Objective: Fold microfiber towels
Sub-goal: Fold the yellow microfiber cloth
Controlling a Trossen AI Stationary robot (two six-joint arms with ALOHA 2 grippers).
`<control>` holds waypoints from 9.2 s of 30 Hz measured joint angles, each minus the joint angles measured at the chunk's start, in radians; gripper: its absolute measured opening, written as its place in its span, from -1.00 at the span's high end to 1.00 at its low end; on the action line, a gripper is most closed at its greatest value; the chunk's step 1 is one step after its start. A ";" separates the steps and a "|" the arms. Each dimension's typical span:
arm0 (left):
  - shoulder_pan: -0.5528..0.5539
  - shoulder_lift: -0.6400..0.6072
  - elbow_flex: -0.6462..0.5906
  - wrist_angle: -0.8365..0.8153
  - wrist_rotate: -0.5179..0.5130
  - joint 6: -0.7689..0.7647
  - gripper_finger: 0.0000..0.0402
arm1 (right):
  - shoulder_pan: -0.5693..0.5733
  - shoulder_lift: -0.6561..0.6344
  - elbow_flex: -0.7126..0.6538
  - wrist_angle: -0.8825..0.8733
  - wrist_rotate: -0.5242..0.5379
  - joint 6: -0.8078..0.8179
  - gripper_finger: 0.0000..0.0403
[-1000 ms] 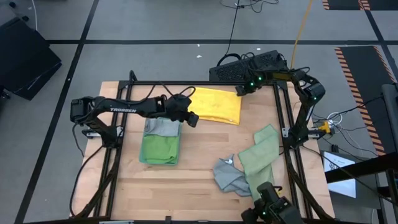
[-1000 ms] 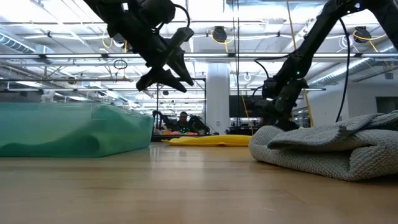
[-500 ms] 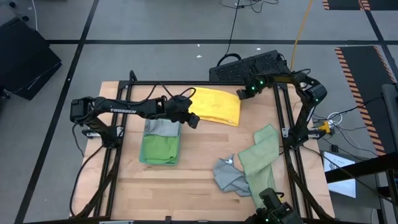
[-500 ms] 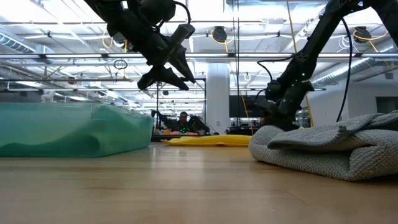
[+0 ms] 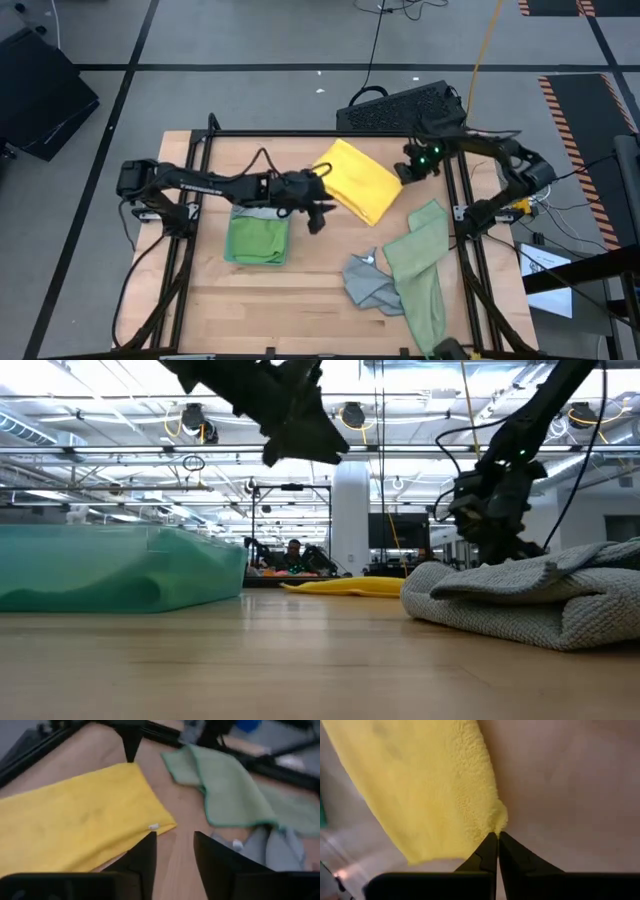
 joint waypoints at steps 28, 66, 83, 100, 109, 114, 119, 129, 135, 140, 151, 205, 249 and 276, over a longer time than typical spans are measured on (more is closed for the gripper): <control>-0.069 0.496 0.224 0.063 0.135 0.861 -0.25 | 0.363 -0.310 -0.233 0.090 0.116 0.534 0.42; -0.051 0.662 0.227 0.200 0.217 0.994 0.76 | 0.364 -0.353 -0.232 0.037 0.084 0.444 0.10; -0.037 0.579 0.218 0.310 0.193 0.521 0.99 | 0.581 -0.824 -0.232 0.057 0.166 0.234 0.10; -0.018 0.506 0.222 0.349 0.163 0.305 0.99 | 1.050 -0.569 -0.382 0.600 0.626 0.064 -0.02; -0.002 0.506 0.222 0.366 0.173 0.278 0.99 | 1.129 -0.358 -0.414 0.846 0.774 -0.021 0.03; -0.001 0.505 0.222 0.370 0.175 0.264 0.99 | 1.129 -0.283 -0.414 0.936 0.816 -0.015 0.23; -0.002 0.505 0.222 0.385 0.176 0.260 0.98 | 1.130 -0.255 -0.414 0.952 0.804 0.031 0.72; -0.045 0.503 0.223 0.383 0.149 0.338 0.52 | 1.130 -0.257 -0.413 0.971 0.785 0.146 0.97; -0.104 0.495 0.224 0.352 0.001 0.452 -0.12 | 1.130 -0.257 -0.413 0.976 0.785 0.146 0.98; -0.111 0.495 0.224 0.296 -0.018 0.483 -0.33 | 1.130 -0.257 -0.413 0.976 0.785 0.145 0.98; -0.042 0.496 0.224 0.299 0.006 0.477 -0.15 | 1.130 -0.257 -0.413 0.983 0.758 0.143 0.99; 0.012 0.529 0.223 0.349 0.296 0.319 0.97 | 1.129 -0.272 -0.413 0.959 0.730 0.136 0.66; -0.025 0.398 0.224 0.245 -0.011 0.177 0.99 | 1.219 -0.605 -0.541 0.566 0.740 0.214 0.05; -0.025 0.371 0.221 0.139 0.031 0.170 0.98 | 1.274 -0.589 -0.553 0.562 0.710 0.341 0.98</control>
